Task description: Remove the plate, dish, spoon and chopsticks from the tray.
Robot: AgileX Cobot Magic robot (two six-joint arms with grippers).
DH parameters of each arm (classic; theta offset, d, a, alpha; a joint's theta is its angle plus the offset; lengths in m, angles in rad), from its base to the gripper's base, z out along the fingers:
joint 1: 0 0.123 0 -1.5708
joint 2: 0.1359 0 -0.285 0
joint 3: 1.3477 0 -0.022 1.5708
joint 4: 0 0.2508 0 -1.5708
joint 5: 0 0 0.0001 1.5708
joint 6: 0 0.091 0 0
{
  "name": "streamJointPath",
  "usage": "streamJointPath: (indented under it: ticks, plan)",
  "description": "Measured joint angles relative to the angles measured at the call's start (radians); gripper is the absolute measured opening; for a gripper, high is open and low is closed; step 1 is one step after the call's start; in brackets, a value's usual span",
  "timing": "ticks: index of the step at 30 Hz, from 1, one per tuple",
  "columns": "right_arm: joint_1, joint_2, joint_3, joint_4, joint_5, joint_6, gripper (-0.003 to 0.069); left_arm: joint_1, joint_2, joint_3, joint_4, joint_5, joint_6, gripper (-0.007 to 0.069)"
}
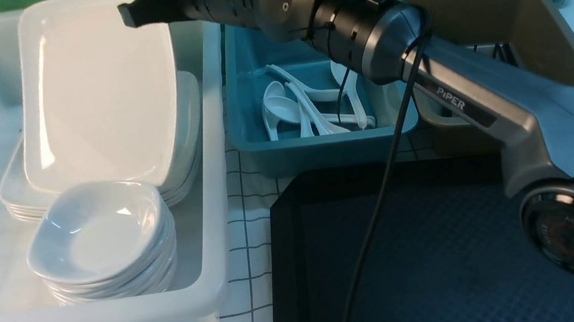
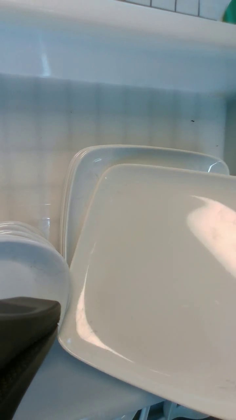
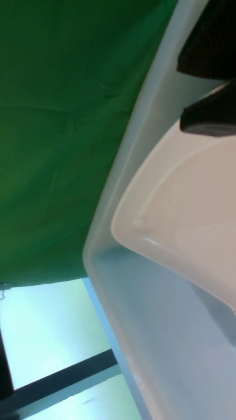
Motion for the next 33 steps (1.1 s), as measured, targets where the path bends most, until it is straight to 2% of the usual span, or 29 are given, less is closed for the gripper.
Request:
streamJointPath:
  ticks: [3,11,13,17,20,23,24,27,33]
  plan:
    - [0.001,0.000,-0.002,-0.001,-0.010,0.000,0.0295,0.000,0.000,0.000,0.000,0.002,0.003,-0.0003]
    - [0.001,-0.008,-0.002,-0.023,0.033,0.000,0.0311,0.000,0.000,0.000,0.000,0.003,0.004,-0.0003]
    - [0.001,-0.026,-0.002,-0.069,0.089,0.000,0.0272,0.000,0.000,0.000,0.000,0.003,0.004,-0.0003]
    - [-0.006,-0.100,-0.002,-0.159,0.270,0.009,0.0104,0.000,0.002,0.000,0.000,0.003,0.004,-0.0003]
    - [-0.036,-0.198,-0.002,-0.189,0.445,0.038,0.0022,0.000,0.022,0.000,0.000,0.003,0.002,-0.0003]
    - [-0.071,-0.277,-0.006,-0.204,0.577,0.050,0.0010,0.000,0.053,-0.001,0.000,0.010,-0.010,-0.0003]
    - [-0.104,-0.332,-0.009,-0.212,0.672,0.054,0.0008,0.000,0.088,-0.001,0.009,0.021,-0.024,-0.0003]
    - [-0.168,-0.416,-0.010,-0.222,0.823,0.055,0.0006,0.000,0.168,-0.001,0.054,0.022,-0.074,-0.0003]
    - [-0.253,-0.483,-0.011,-0.226,0.987,0.055,0.0006,0.000,0.300,-0.001,0.104,0.064,-0.118,-0.0003]
